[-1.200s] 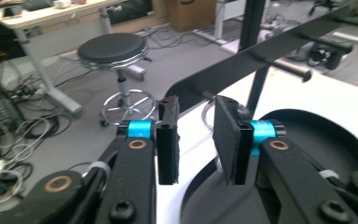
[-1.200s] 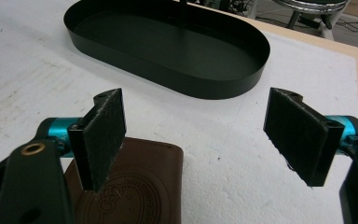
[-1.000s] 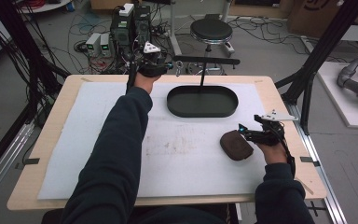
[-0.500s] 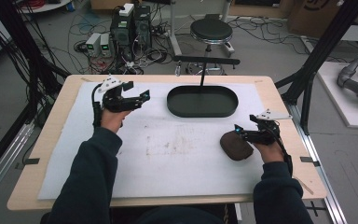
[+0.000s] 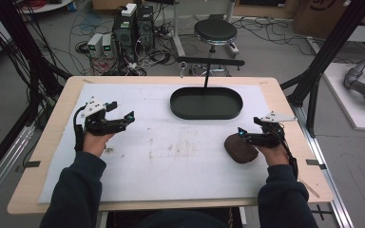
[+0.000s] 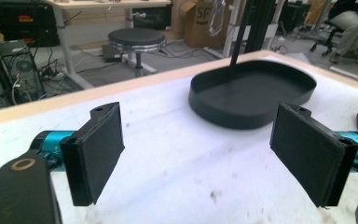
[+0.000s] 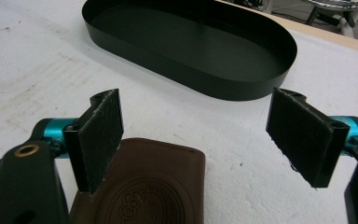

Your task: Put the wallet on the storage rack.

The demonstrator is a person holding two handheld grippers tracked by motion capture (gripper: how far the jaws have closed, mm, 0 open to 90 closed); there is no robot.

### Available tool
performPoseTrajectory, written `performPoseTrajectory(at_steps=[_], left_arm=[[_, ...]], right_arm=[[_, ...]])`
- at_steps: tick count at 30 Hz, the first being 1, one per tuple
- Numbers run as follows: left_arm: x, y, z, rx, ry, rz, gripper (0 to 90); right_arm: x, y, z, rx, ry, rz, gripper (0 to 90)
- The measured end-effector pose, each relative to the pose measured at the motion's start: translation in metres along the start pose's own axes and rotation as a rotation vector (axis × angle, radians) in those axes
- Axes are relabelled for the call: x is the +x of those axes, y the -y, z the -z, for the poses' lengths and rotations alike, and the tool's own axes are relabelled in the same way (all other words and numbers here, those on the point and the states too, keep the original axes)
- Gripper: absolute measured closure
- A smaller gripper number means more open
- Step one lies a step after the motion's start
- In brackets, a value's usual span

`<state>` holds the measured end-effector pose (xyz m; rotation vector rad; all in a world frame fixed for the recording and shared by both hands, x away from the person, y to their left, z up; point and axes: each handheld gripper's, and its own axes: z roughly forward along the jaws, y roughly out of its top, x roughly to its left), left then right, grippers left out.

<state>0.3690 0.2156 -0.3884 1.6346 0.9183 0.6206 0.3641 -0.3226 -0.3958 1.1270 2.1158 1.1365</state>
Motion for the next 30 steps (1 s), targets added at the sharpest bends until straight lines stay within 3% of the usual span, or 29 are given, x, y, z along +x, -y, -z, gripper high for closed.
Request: performPoseTrajectory(at_steps=[12,15,20,26,30], left_arm=[[-0.003,0.021,0.010,0.021,-0.011,-0.043,18.1],[-0.004,0.023,0.008,0.037,-0.010,-0.053,18.8],[-0.005,0.025,0.004,0.045,-0.002,-0.054,19.4],[-0.004,0.026,0.002,0.057,0.002,-0.045,19.5],[-0.005,0.027,0.003,0.058,0.002,-0.046,20.0]], right_arm=[[-0.003,0.009,0.003,0.046,-0.040,-0.038,19.1],[-0.005,0.018,0.004,0.068,-0.100,-0.083,19.1],[-0.003,0.024,0.006,0.086,-0.113,-0.089,19.1],[-0.002,0.031,0.000,0.155,-0.118,-0.082,19.1],[0.000,0.038,-0.011,0.232,-0.161,-0.072,18.8]])
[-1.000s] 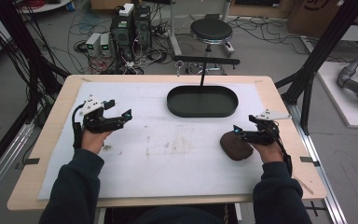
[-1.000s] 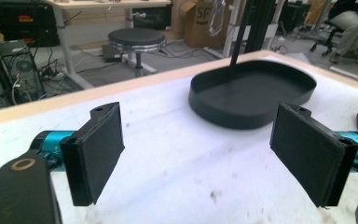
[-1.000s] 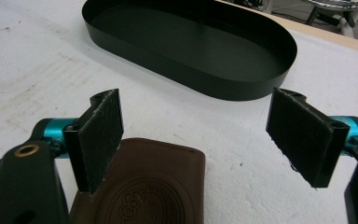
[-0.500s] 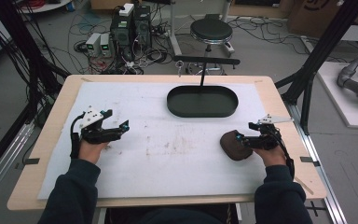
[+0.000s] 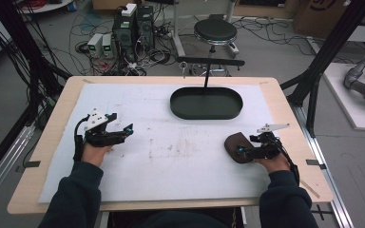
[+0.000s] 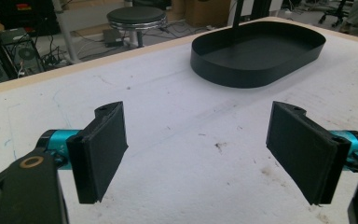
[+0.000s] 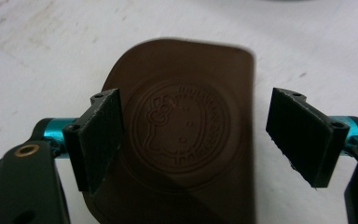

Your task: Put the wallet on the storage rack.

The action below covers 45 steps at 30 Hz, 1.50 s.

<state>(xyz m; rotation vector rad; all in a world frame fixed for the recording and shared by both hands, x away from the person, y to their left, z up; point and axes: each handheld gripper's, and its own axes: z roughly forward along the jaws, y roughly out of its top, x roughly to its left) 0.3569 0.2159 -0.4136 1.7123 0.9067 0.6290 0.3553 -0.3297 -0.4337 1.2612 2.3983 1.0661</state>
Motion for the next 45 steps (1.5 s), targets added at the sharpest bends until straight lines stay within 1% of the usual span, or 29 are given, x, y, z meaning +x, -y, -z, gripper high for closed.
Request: performPoseTrajectory(at_steps=[1,2,5,7,8,10,12,13,16,17,18,21,22,25,26,27,28,30,31,32,33,35,36,37,38,39,40,41,45], left_arm=[[0.000,0.000,0.000,0.000,0.000,0.000,20.1],[0.000,0.000,0.000,0.001,-0.003,0.003,20.1],[-0.001,0.001,0.000,0.003,-0.003,0.002,20.4],[-0.002,0.002,0.000,0.005,-0.001,0.003,20.5],[-0.002,0.002,0.000,0.007,0.000,0.004,20.7],[-0.002,0.003,0.000,0.009,0.001,0.003,20.8],[-0.002,0.003,0.000,0.009,-0.002,0.007,20.8],[-0.002,0.003,0.000,0.009,-0.002,0.007,20.8],[-0.001,0.003,0.000,0.014,-0.002,0.005,20.9],[-0.001,0.003,0.000,0.016,-0.001,0.004,20.9],[-0.001,0.003,0.000,0.016,-0.001,0.004,20.9],[-0.001,0.003,0.000,0.016,-0.003,0.008,20.9],[-0.001,0.003,-0.001,0.015,-0.002,0.010,20.9],[-0.001,0.003,-0.001,0.015,-0.002,0.011,21.0],[-0.001,0.003,0.000,0.014,-0.003,0.012,21.0],[-0.001,0.003,0.000,0.014,-0.003,0.012,21.0],[-0.001,0.004,0.000,0.016,-0.004,0.011,21.0],[0.000,0.004,0.000,0.017,-0.005,0.013,21.1],[0.000,0.004,0.000,0.017,-0.005,0.013,21.2],[0.000,0.004,0.000,0.020,-0.005,0.010,21.2],[0.000,0.005,0.001,0.020,-0.007,0.012,21.3],[0.000,0.005,0.001,0.019,-0.011,0.012,21.4],[0.000,0.005,0.001,0.019,-0.011,0.012,21.4],[0.000,0.005,0.001,0.018,-0.008,0.012,21.4],[0.000,0.005,0.001,0.020,-0.008,0.012,21.5],[0.000,0.005,0.001,0.018,-0.009,0.014,21.5],[0.000,0.005,0.001,0.018,-0.008,0.014,21.5],[0.000,0.005,0.001,0.020,-0.009,0.011,21.5],[0.000,0.005,0.002,0.018,-0.008,0.012,21.6]], right_arm=[[0.000,0.000,0.000,0.000,0.000,0.000,18.8],[-0.001,0.000,-0.001,0.001,-0.011,-0.003,18.1],[-0.002,0.001,-0.003,0.008,-0.021,0.007,17.5],[-0.002,0.001,-0.004,0.013,-0.029,0.001,17.5],[-0.002,0.001,-0.007,0.020,-0.054,-0.003,17.5],[-0.003,0.001,-0.009,0.029,-0.075,-0.010,17.6],[-0.004,0.001,-0.010,0.034,-0.090,-0.013,17.6],[-0.004,0.001,-0.010,0.034,-0.090,-0.013,17.6],[-0.001,-0.001,-0.010,0.037,-0.107,0.004,21.7],[0.000,-0.001,-0.010,0.035,-0.107,0.019,22.1],[0.000,-0.002,-0.010,0.039,-0.107,0.019,22.7],[0.000,-0.002,-0.009,0.036,-0.111,0.008,23.9],[0.000,-0.002,-0.008,0.036,-0.119,-0.004,25.3],[-0.001,-0.003,-0.007,0.028,-0.130,-0.007,27.2],[-0.002,-0.004,-0.005,0.015,-0.138,-0.013,32.1],[-0.002,-0.004,-0.005,0.015,-0.138,-0.013,32.1],[-0.003,-0.006,0.000,-0.009,-0.155,-0.026,41.6],[-0.005,-0.008,0.004,-0.039,-0.193,-0.041,50.0],[-0.005,-0.009,0.005,-0.047,-0.206,-0.044,52.5],[-0.005,-0.009,0.005,-0.047,-0.206,-0.044,52.5],[-0.003,-0.010,0.006,-0.052,-0.220,-0.041,55.9],[-0.001,-0.013,0.007,-0.060,-0.237,-0.023,58.5],[0.000,-0.014,0.007,-0.070,-0.249,-0.003,59.2],[0.000,-0.014,0.007,-0.070,-0.249,-0.003,59.2],[0.004,-0.015,0.007,-0.073,-0.260,0.018,59.6],[0.009,-0.017,0.005,-0.062,-0.286,0.066,60.5],[0.012,-0.017,0.003,-0.051,-0.293,0.092,60.6],[0.015,-0.018,0.002,-0.035,-0.281,0.115,60.6],[0.018,-0.018,-0.001,-0.023,-0.274,0.129,61.9]])
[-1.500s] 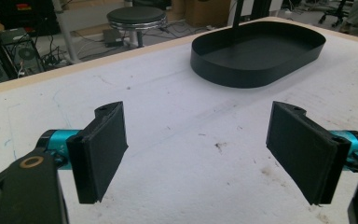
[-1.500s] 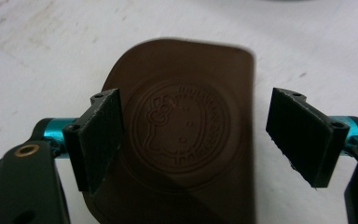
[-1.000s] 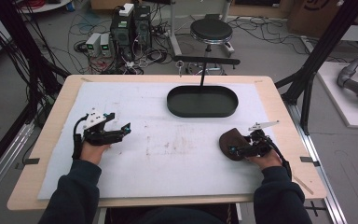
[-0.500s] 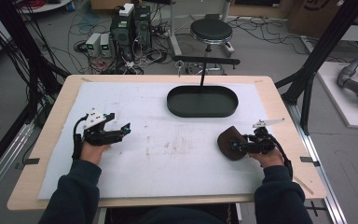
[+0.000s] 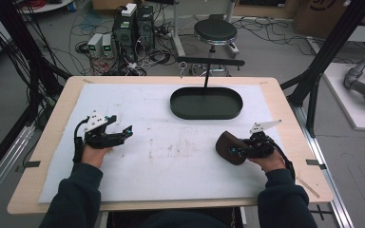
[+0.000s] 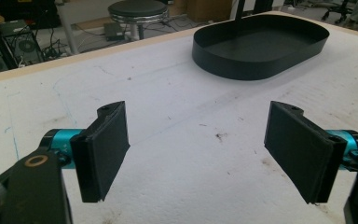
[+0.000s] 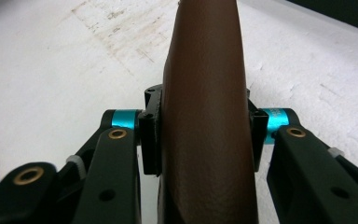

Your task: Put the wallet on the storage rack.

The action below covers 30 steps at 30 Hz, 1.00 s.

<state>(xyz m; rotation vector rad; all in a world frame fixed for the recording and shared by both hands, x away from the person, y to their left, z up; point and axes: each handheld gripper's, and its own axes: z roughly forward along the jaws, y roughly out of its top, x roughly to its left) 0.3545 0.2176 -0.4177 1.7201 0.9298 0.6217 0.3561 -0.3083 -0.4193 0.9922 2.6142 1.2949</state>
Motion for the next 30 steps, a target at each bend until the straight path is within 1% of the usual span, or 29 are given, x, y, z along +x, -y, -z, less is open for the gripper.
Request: performPoseTrajectory(at_steps=[1,3,4,6,7,8,9,10,11,15,16,17,18,21,23,24,25,26,27,28,29,30], left_arm=[[0.000,0.000,0.000,0.002,-0.001,-0.003,21.5],[0.000,0.000,0.000,-0.002,0.001,-0.002,21.7],[0.000,0.000,0.000,0.001,-0.002,-0.003,21.7],[0.000,0.000,0.000,0.000,-0.002,-0.003,21.7],[0.000,0.000,0.000,-0.004,-0.001,-0.003,21.7],[0.000,0.000,0.000,-0.004,-0.001,-0.003,21.7],[0.000,0.000,0.000,-0.004,-0.001,-0.004,21.7],[0.000,0.000,0.000,-0.005,-0.001,-0.003,21.7],[0.000,0.000,0.001,-0.003,-0.003,-0.005,21.7],[-0.001,-0.001,0.001,-0.005,-0.003,-0.005,21.7],[-0.001,-0.001,0.001,-0.005,-0.003,-0.007,21.7],[-0.001,-0.001,0.001,-0.005,-0.005,-0.007,21.8],[-0.001,-0.001,0.001,-0.002,-0.005,-0.015,21.7],[-0.002,-0.001,0.001,-0.003,-0.007,-0.024,21.7],[-0.003,0.000,0.002,-0.008,-0.006,-0.026,21.7],[-0.003,0.000,0.003,-0.008,-0.007,-0.030,21.7],[-0.003,0.000,0.004,-0.011,-0.005,-0.030,21.7],[-0.003,0.000,0.004,-0.011,-0.005,-0.030,21.7],[-0.002,0.000,0.005,-0.016,-0.009,-0.027,21.7],[-0.002,0.000,0.005,-0.017,-0.006,-0.026,21.7],[-0.002,0.000,0.005,-0.017,-0.006,-0.026,21.7],[-0.002,0.000,0.005,-0.022,-0.007,-0.028,21.7]], right_arm=[[0.000,0.000,0.001,0.000,0.004,0.009,62.9],[0.002,-0.002,0.003,-0.005,0.031,0.015,64.4],[0.002,-0.002,0.004,-0.019,0.047,0.007,64.8],[0.002,-0.004,0.007,-0.043,0.089,0.010,65.2],[0.002,-0.004,0.009,-0.047,0.116,0.007,65.4],[0.002,-0.004,0.010,-0.041,0.144,0.005,65.5],[0.002,-0.004,0.010,-0.041,0.144,0.005,65.5],[0.001,-0.004,0.009,-0.023,0.191,0.000,65.6],[0.000,-0.004,0.009,-0.014,0.203,-0.007,65.6],[-0.002,-0.004,0.006,-0.006,0.203,-0.014,65.7],[-0.002,-0.005,0.006,-0.011,0.202,-0.013,65.7],[-0.001,-0.006,0.006,-0.020,0.198,-0.023,65.7],[-0.001,-0.010,0.007,-0.031,0.189,-0.044,65.7],[-0.001,-0.015,0.007,-0.037,0.188,-0.044,65.7],[0.000,-0.027,0.006,-0.068,0.179,-0.035,65.8],[0.000,-0.027,0.006,-0.068,0.179,-0.035,65.8],[0.002,-0.039,0.006,-0.096,0.174,-0.019,65.8],[0.003,-0.044,0.005,-0.108,0.172,-0.014,65.7],[0.003,-0.044,0.005,-0.108,0.172,-0.014,65.7],[0.002,-0.056,0.002,-0.122,0.160,-0.004,65.7],[0.002,-0.056,0.002,-0.122,0.160,-0.004,65.7],[0.000,-0.067,-0.003,-0.139,0.149,-0.006,65.6]])
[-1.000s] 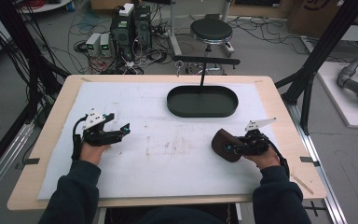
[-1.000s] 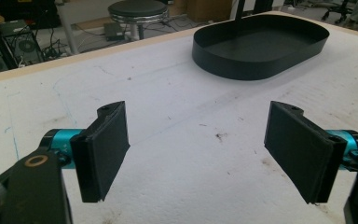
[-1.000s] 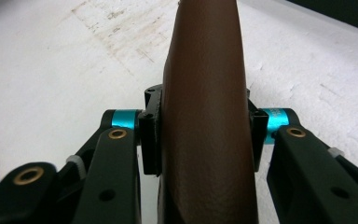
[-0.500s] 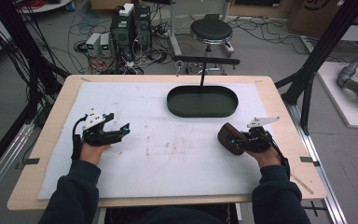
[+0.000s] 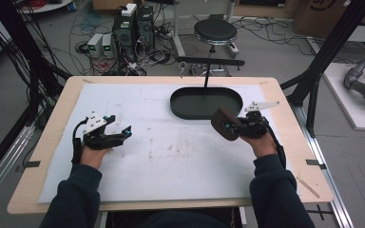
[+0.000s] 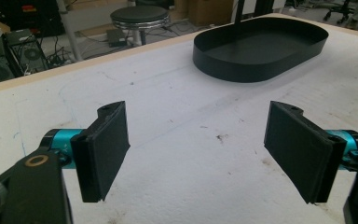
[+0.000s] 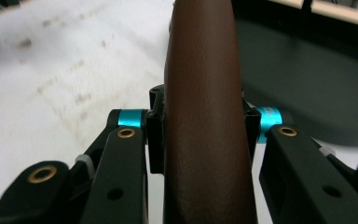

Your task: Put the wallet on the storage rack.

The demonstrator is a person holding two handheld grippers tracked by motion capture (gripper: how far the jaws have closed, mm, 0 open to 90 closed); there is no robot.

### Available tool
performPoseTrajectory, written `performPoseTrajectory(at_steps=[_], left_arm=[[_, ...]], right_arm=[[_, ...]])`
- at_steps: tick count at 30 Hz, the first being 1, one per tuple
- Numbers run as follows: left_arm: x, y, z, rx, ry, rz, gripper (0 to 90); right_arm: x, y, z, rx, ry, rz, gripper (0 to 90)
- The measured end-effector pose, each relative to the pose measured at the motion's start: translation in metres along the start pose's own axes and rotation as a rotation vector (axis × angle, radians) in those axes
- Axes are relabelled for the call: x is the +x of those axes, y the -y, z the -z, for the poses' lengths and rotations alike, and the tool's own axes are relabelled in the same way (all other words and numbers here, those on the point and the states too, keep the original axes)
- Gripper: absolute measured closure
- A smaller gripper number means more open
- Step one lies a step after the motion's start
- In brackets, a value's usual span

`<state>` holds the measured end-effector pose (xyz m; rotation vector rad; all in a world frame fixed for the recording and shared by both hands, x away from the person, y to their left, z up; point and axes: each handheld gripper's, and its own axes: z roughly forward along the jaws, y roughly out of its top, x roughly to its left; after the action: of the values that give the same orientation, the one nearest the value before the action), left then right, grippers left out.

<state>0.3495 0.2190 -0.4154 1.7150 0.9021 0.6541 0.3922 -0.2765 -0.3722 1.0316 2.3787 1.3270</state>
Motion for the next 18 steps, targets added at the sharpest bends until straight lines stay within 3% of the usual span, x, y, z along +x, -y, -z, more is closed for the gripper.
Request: performPoseTrajectory(at_steps=[7,9,18], left_arm=[[0.000,0.000,0.000,-0.006,0.002,0.002,21.7],[0.001,0.000,0.000,-0.005,0.003,0.004,21.7],[0.001,0.001,-0.001,-0.004,0.007,0.003,21.7]], right_arm=[[-0.003,-0.037,-0.026,-0.005,-0.012,0.034,65.5],[-0.008,-0.052,-0.041,-0.002,0.007,0.037,65.4],[-0.040,-0.072,-0.087,0.021,0.080,-0.040,65.0]])
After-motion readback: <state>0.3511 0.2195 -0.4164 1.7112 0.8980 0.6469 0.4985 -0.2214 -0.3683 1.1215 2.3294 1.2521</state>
